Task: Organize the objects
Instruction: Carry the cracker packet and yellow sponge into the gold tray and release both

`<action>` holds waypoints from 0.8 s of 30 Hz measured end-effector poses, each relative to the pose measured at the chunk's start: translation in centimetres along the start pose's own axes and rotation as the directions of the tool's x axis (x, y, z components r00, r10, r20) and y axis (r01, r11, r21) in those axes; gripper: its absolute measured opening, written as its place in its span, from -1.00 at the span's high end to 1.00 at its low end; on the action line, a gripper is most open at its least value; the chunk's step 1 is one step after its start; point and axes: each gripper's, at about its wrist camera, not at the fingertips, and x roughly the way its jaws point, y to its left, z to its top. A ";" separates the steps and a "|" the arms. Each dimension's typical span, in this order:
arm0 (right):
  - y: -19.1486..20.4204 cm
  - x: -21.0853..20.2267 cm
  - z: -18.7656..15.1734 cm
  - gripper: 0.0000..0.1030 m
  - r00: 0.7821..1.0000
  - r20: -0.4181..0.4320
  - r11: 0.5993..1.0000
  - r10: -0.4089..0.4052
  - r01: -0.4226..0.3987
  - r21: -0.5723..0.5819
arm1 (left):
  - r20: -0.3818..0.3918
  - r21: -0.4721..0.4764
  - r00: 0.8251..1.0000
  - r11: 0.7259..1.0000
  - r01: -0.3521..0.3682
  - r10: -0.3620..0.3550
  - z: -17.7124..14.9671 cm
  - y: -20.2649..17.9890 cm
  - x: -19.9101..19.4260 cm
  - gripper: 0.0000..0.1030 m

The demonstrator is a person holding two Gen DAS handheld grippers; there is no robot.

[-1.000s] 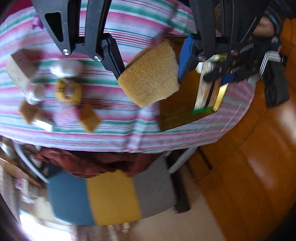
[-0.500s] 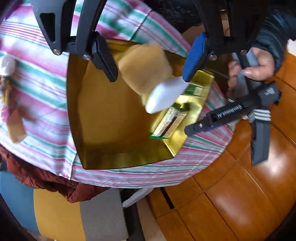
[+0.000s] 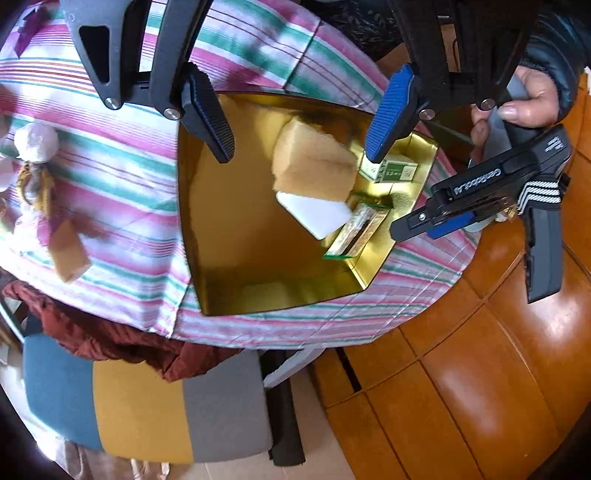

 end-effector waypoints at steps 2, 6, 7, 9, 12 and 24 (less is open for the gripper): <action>-0.5 -0.5 0.0 -0.46 1.000 0.020 1.000 -0.019 0.019 0.009 | 0.006 0.015 1.000 1.000 -0.001 0.001 0.0 -0.6 -0.3 -0.54; -1.5 -1.2 0.0 -0.52 0.996 0.052 0.997 -0.067 0.066 0.026 | 0.010 0.042 1.000 0.999 -0.005 0.005 -0.1 -1.6 -0.6 -0.54; -1.8 -1.5 -0.1 -0.52 0.996 0.056 0.997 -0.075 0.074 0.030 | 0.009 0.048 1.000 0.999 -0.001 0.000 -0.1 -1.9 -0.6 -0.54; -2.5 -1.9 -0.2 -0.53 0.994 0.063 0.995 -0.092 0.089 0.041 | 0.009 0.053 1.000 0.999 0.003 -0.004 -0.2 -2.3 -0.7 -0.54; -3.4 -2.2 -0.5 -0.53 0.991 0.069 0.993 -0.111 0.107 0.059 | 0.006 0.066 1.000 0.998 0.013 -0.013 -0.3 -3.0 -0.9 -0.54; -6.1 -3.3 -1.5 -0.61 0.979 0.076 0.978 -0.188 0.180 0.103 | -0.018 0.146 0.997 0.986 0.075 -0.073 -1.1 -6.6 -0.9 -0.58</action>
